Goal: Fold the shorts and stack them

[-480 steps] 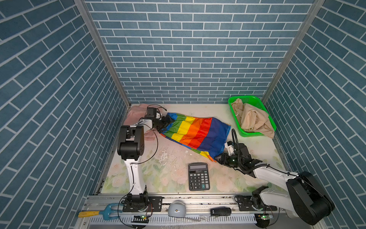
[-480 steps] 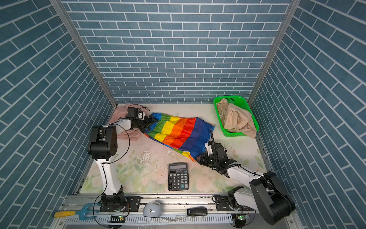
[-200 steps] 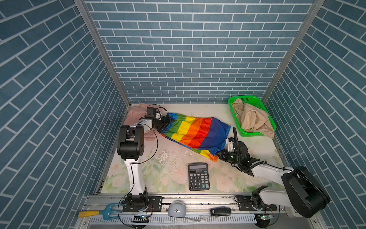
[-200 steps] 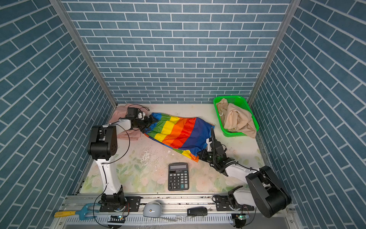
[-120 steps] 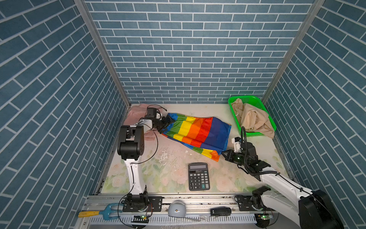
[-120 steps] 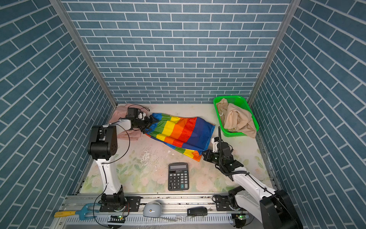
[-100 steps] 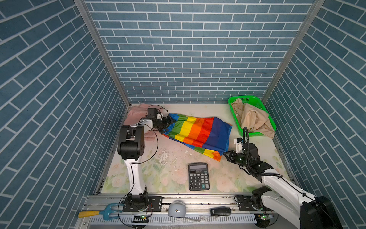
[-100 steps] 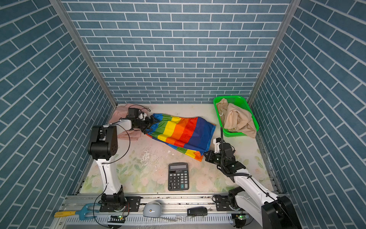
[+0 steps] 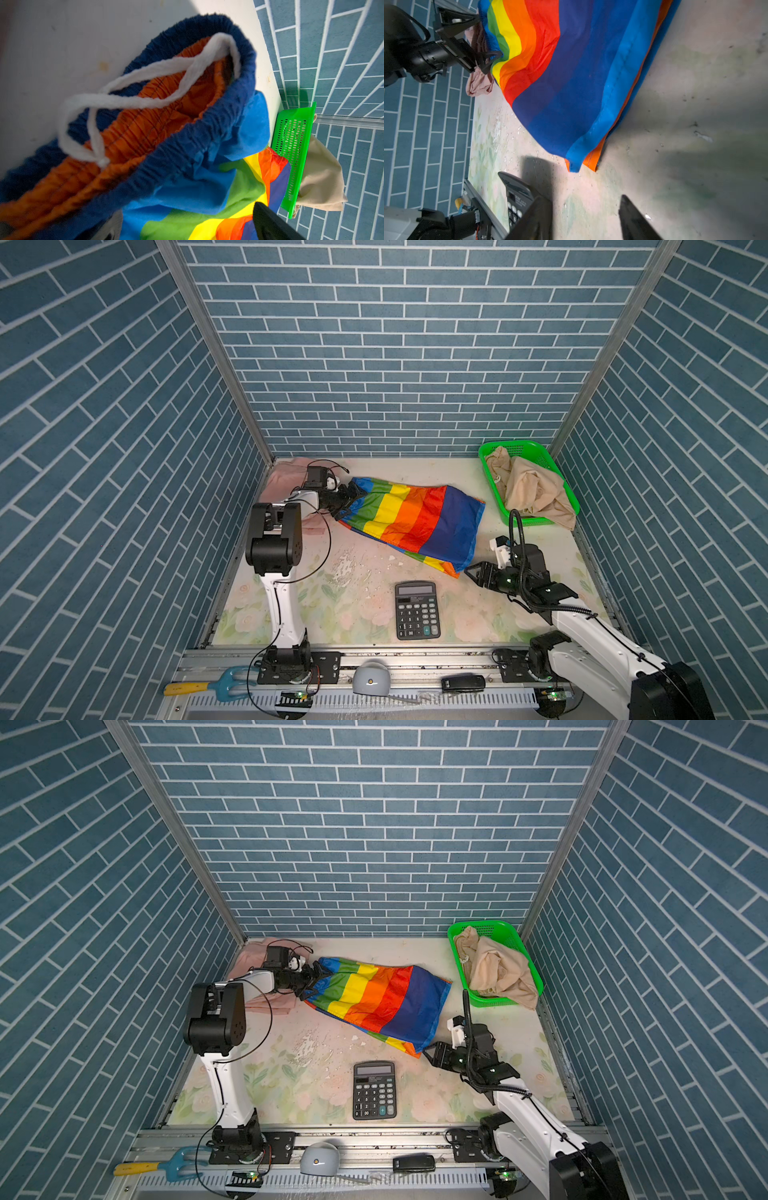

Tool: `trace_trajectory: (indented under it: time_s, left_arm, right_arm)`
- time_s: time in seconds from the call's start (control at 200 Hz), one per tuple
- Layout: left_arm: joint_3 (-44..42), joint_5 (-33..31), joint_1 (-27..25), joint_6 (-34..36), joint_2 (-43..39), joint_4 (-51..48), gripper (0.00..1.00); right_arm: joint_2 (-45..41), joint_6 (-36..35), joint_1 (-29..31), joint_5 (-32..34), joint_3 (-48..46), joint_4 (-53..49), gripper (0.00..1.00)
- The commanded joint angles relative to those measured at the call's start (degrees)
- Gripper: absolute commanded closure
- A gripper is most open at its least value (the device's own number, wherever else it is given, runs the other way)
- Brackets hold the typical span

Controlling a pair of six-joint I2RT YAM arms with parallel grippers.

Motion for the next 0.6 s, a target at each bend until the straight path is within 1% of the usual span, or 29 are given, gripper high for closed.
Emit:
trace_trajectory:
  time_s: [0.0,0.055,0.09,0.145,0.19,0.245,0.27,0.325,0.385,0.45,0.515,0.595]
  left_arm:
    - [-2.2,-6.8,1.8,1.5,2.7,-4.3,0.01]
    - [-2.0,-6.9,1.7,1.9,2.5,-4.8,0.0]
    - [-1.7,-6.9,1.7,1.9,2.6,-4.9,0.0]
    - [-1.8,-6.8,1.7,1.7,2.6,-4.7,0.0]
    - [-2.0,-6.6,1.7,1.3,2.5,-4.3,0.0]
    - [-2.2,-6.5,1.7,1.1,2.4,-3.9,0.0]
    - [-2.3,-6.5,1.7,1.1,2.4,-3.9,0.0]
    - [-2.7,-6.6,1.7,1.3,2.4,-3.9,0.0]
    - [-2.9,-6.6,1.7,1.2,2.3,-3.8,0.0]
    - [-3.0,-6.4,1.7,1.1,2.4,-3.7,0.0]
    - [-3.0,-6.3,1.7,1.1,2.4,-3.6,0.0]
    - [-2.9,-6.3,1.8,1.3,2.5,-3.8,0.01]
  right_arm:
    - [-2.9,-1.0,-0.1,-2.8,3.8,-0.3,0.33]
    - [-2.4,0.3,-0.2,-1.4,5.9,0.0,0.25]
    - [-1.0,2.3,-0.1,-1.3,6.9,2.0,0.23]
    - [2.9,7.7,0.2,-3.5,7.2,9.8,0.19]
    - [7.0,12.9,1.1,-3.7,6.9,16.4,0.16]
    - [12.3,17.1,4.3,-3.3,7.0,24.2,0.14]
    - [15.2,17.8,6.4,-2.7,7.8,26.6,0.13]
    - [19.7,17.7,9.8,-1.0,10.0,27.7,0.12]
    - [25.0,18.6,12.4,-0.4,11.7,31.2,0.11]
    - [30.9,21.4,13.5,-1.4,12.2,37.5,0.11]
    - [36.3,23.3,13.8,-3.0,12.1,41.3,0.11]
    - [40.0,24.8,13.9,-3.9,9.9,45.8,0.1]
